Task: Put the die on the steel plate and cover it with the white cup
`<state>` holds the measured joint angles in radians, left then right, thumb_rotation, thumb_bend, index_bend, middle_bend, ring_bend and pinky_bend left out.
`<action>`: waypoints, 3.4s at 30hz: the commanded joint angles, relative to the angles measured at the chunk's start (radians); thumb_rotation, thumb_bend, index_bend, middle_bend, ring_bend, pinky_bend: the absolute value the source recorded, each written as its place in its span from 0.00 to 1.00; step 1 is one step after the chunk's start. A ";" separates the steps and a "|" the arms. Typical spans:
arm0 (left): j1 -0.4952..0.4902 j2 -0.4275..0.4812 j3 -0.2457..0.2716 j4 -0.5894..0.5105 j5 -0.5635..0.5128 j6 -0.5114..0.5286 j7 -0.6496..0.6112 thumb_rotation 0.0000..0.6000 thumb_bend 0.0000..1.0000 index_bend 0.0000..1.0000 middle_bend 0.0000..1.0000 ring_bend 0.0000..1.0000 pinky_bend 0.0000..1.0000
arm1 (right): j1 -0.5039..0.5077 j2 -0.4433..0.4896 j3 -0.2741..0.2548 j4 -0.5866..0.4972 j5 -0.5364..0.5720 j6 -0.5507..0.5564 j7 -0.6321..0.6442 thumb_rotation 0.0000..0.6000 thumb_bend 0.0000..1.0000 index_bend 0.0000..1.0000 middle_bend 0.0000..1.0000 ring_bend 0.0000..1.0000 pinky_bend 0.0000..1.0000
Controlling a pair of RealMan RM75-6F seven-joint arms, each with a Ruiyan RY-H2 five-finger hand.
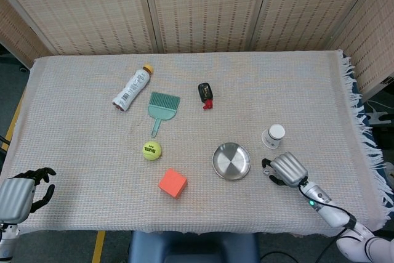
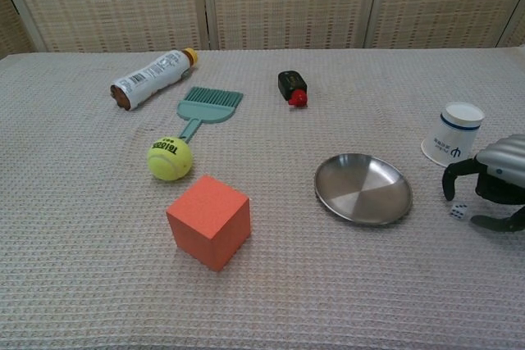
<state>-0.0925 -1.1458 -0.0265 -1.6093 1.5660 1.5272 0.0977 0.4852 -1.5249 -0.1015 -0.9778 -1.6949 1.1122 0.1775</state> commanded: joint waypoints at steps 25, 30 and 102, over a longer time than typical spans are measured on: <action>0.000 -0.001 0.001 0.001 0.002 0.000 0.004 1.00 0.40 0.42 0.52 0.53 0.64 | -0.002 -0.045 0.004 0.066 0.001 0.061 0.067 1.00 0.27 0.66 0.95 0.85 0.88; -0.001 -0.002 0.001 0.001 0.001 -0.002 0.008 1.00 0.40 0.42 0.53 0.53 0.64 | 0.028 -0.056 0.035 0.036 -0.011 0.100 0.091 1.00 0.27 0.66 0.95 0.85 0.88; -0.003 -0.007 0.000 0.002 -0.005 -0.008 0.024 1.00 0.40 0.42 0.53 0.53 0.64 | 0.077 -0.162 0.128 0.351 0.137 0.026 0.206 1.00 0.33 0.31 0.19 0.11 0.26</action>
<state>-0.0961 -1.1531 -0.0262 -1.6074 1.5616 1.5192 0.1216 0.5631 -1.6829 0.0277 -0.6312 -1.5560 1.1348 0.3791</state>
